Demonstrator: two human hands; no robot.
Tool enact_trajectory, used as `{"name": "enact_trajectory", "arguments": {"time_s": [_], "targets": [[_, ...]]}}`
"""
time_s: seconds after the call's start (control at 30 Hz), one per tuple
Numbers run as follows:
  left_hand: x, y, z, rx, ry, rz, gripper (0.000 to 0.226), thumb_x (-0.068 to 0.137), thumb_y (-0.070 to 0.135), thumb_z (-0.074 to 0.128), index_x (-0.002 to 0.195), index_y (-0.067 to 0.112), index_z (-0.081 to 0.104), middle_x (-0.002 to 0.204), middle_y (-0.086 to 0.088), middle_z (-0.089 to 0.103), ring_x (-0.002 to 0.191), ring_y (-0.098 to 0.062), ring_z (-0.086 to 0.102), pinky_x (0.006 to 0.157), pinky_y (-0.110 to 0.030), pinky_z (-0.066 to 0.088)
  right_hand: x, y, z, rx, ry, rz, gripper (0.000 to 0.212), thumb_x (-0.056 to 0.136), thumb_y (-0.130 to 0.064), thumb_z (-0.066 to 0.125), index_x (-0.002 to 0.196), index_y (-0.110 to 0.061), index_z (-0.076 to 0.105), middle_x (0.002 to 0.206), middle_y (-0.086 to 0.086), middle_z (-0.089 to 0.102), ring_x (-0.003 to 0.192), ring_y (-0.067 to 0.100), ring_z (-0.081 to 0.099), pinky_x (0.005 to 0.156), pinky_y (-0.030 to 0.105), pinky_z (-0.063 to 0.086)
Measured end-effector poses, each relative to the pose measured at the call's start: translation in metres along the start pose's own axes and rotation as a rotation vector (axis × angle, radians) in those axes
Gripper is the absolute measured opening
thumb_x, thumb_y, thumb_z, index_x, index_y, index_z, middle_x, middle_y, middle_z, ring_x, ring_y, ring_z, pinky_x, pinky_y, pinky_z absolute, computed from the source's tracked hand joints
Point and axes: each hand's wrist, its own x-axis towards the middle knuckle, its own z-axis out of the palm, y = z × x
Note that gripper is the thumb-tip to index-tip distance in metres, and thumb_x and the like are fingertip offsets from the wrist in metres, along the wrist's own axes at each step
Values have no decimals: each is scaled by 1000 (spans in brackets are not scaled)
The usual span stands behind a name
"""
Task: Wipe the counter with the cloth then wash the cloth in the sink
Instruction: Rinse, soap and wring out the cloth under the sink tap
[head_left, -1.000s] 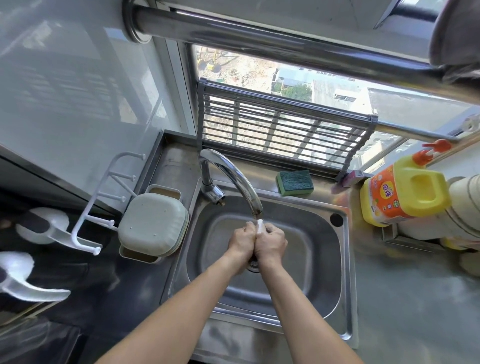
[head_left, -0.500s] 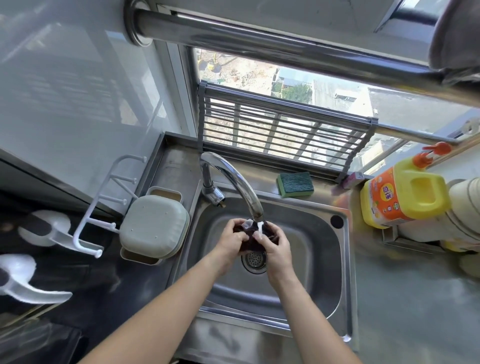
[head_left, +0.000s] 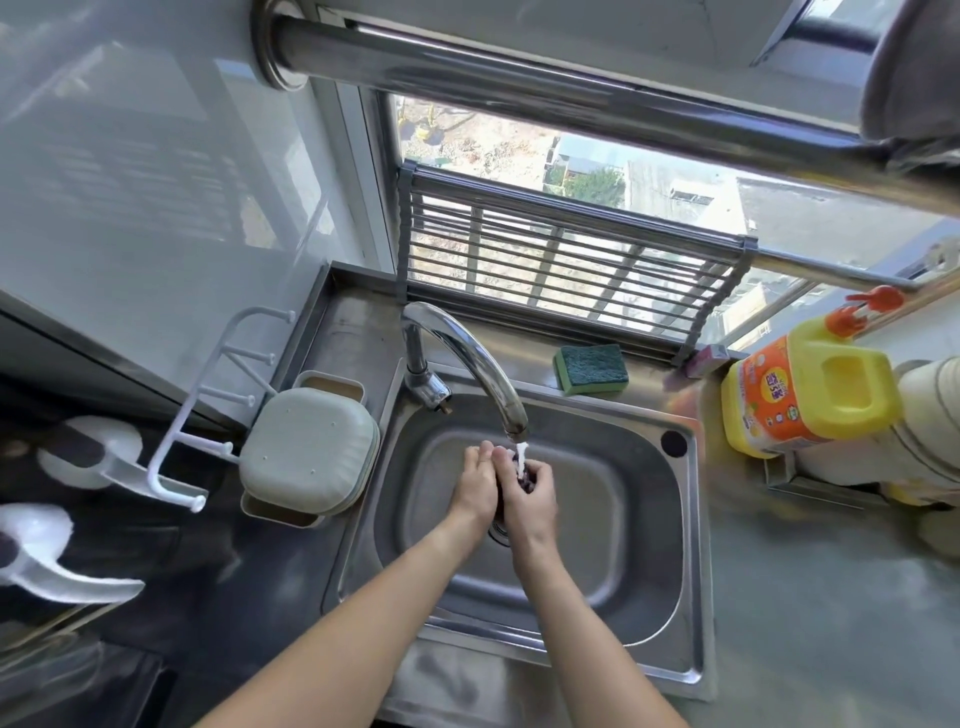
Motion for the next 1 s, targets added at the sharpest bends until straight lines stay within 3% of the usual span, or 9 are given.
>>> {"name": "enact_trajectory", "arguments": {"time_s": [0.1,0.33,0.43,0.57,0.7,0.8,0.83,0.9,1.0], "targets": [[-2,1,2,-121,5,-36,53,105,50,36,100,11,73,97,-9,76,94,-25,72,92,-40,55,5,0,5,5,88,-5,59,67,-77,72,82,-22,58,72,-7,68,69,12,64,76,43,57],[-9,5,-3,-95,-62,165,41,108,17,35,83,12,67,72,1,71,61,-5,67,57,-18,51,4,-11,10,-18,209,-112,44,85,-48,76,68,-14,54,53,-9,56,51,8,49,65,39,50],[-6,2,-6,8,-55,204,44,107,23,38,77,17,69,74,-2,73,69,-16,69,66,-29,56,4,-10,8,-66,201,-202,43,89,-44,69,67,-11,54,53,-4,55,52,8,49,60,35,44],[8,-16,-9,125,-58,285,41,91,50,40,83,25,72,85,-7,76,86,-29,72,83,-48,57,4,-11,1,-145,168,-252,38,94,-44,58,65,-19,60,58,-6,61,59,11,56,62,29,40],[-4,-12,-9,273,-107,326,42,92,52,35,91,14,54,80,1,65,74,-20,60,77,-47,51,14,-7,-7,-88,102,-58,38,101,-43,48,86,-20,74,86,1,76,87,23,68,82,35,50],[-14,3,-11,61,-108,215,17,95,25,42,105,12,47,89,-4,61,76,-15,56,65,-30,50,17,-14,-10,371,106,192,9,96,-27,54,102,-20,57,99,9,68,89,29,65,87,45,52],[-13,7,-12,-71,-87,141,16,97,15,41,111,12,48,93,-6,62,78,-15,58,65,-25,51,15,-17,-11,546,131,255,14,96,-15,56,109,-19,51,98,10,64,85,26,63,83,44,52],[-8,8,-15,-238,-90,5,31,92,7,42,120,14,52,102,-11,65,86,-19,60,79,-34,53,11,-19,-15,772,153,310,35,93,0,54,122,-17,44,102,13,61,82,23,61,80,41,52],[-7,4,-17,-102,-173,-78,60,63,13,53,122,9,56,105,-13,63,93,-22,58,95,-46,51,4,-13,-15,649,13,312,50,84,-7,59,133,-14,51,118,18,65,102,32,65,97,49,52]]}}
